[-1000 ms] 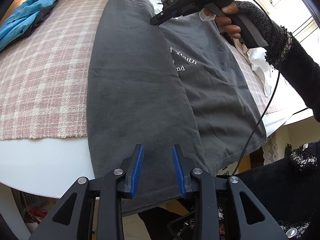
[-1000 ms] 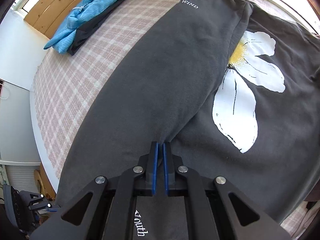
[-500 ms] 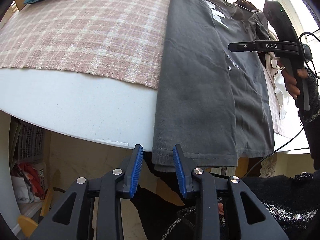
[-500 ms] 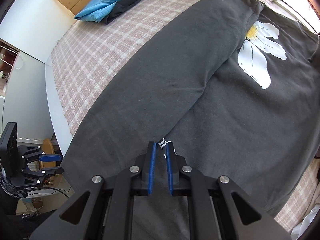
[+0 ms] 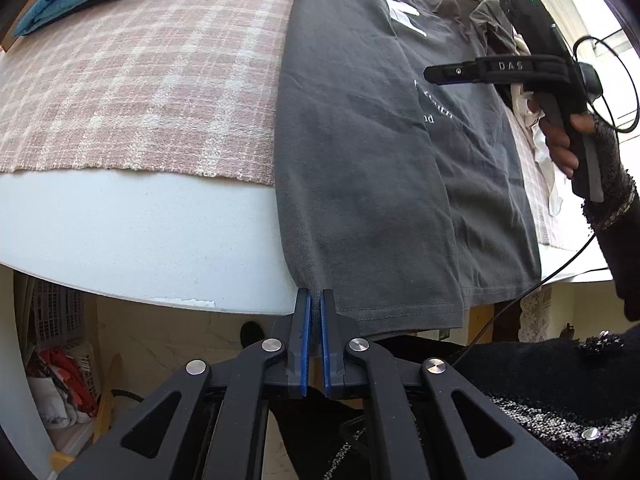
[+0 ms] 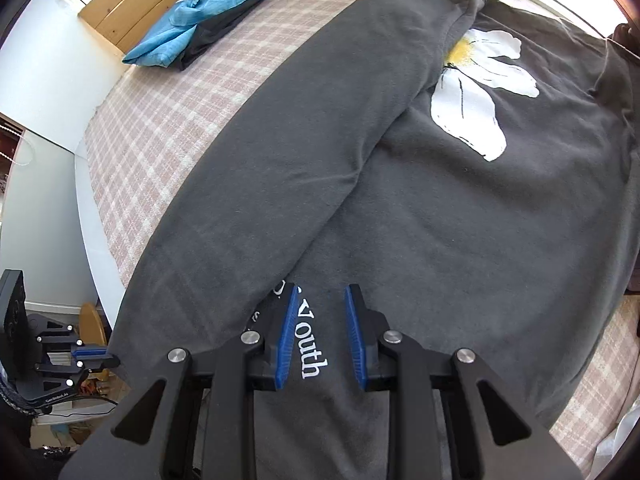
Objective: Fold clothes
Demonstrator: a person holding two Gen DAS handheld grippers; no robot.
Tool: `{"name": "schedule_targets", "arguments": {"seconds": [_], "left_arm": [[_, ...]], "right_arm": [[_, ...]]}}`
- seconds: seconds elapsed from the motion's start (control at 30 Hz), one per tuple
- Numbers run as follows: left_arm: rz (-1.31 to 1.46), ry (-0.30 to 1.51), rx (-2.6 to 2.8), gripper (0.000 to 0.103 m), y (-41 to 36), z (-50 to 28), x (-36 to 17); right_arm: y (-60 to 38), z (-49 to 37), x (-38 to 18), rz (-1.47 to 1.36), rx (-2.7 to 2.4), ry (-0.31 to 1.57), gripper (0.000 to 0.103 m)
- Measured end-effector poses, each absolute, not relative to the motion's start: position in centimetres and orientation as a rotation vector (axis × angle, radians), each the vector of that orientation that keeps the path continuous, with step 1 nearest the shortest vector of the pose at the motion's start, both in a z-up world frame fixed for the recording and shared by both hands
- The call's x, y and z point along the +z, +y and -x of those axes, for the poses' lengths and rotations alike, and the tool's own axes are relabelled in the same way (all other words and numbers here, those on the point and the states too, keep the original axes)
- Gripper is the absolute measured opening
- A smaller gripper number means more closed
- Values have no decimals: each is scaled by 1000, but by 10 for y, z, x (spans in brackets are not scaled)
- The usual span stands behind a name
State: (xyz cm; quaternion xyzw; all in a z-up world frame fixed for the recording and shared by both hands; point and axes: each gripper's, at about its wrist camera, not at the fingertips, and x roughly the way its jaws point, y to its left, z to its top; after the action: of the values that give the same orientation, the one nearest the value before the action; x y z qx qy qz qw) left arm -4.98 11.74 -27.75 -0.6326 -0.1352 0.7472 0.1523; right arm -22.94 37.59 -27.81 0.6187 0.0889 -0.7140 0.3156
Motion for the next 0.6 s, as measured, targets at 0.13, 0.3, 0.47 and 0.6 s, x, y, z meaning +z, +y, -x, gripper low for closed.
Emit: {"name": "schedule_targets", "arguments": {"seconds": [0.13, 0.3, 0.47, 0.6], "left_arm": [[1750, -583, 2162, 3, 87, 45, -261], [1738, -598, 2171, 3, 85, 48, -255], [1770, -571, 2144, 4, 100, 52, -272], [1812, -559, 2100, 6, 101, 49, -283]], "right_arm": [[380, 190, -275, -1619, -1724, 184, 24], [364, 121, -282, -1594, -1514, 203, 15], [349, 86, -298, -1577, -1508, 278, 15], [348, 79, -298, -1644, -1399, 361, 14]]}}
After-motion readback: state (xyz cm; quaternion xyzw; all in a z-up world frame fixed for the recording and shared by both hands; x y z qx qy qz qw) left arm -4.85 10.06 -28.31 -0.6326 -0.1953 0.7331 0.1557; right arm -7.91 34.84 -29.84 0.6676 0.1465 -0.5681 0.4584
